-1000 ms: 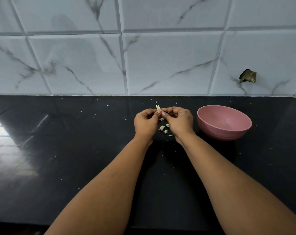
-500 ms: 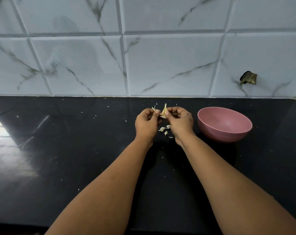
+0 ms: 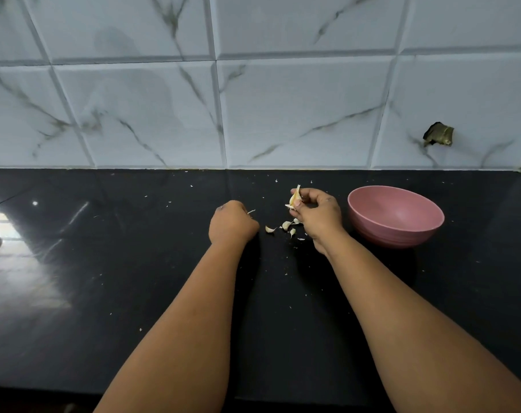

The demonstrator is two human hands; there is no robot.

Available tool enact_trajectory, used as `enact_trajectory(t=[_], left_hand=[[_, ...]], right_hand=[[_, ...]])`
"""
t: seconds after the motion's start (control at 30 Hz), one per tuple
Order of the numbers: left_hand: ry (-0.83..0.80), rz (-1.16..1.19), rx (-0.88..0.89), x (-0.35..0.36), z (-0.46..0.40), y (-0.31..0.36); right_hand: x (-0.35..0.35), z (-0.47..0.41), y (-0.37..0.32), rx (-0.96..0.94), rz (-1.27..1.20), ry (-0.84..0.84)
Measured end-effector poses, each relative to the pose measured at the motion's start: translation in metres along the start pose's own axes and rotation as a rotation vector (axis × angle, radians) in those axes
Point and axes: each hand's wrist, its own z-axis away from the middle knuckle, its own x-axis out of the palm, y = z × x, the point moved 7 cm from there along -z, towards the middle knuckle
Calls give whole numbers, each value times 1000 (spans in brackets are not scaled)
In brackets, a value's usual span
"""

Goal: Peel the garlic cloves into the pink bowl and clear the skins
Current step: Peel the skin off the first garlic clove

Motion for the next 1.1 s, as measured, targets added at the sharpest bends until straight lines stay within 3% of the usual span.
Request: enact_trajectory(t=[0.1, 0.2, 0.27, 0.33, 0.57, 0.87, 1.0, 1.1], left_hand=[[-22, -128, -61, -1, 3, -5], [124, -152, 37, -9, 4, 8], [150, 101, 183, -6, 10, 28], [65, 413, 235, 7, 17, 41], [-295, 1070, 73, 33, 15, 38], [-328, 1157, 147, 26, 22, 48], [-314, 1140, 182, 22, 20, 48], [-262, 963, 196, 17, 16, 41]], right_hand=[[4, 1, 4, 33, 17, -35], [7, 2, 2, 57, -44, -52], [9, 3, 0, 58, -74, -58], [10, 6, -2, 43, -65, -60], [5, 10, -13, -12, -81, -51], [3, 7, -14, 71, -191, -66], [4, 5, -8, 207, -414, -107], [5, 5, -6, 219, -376, -120]])
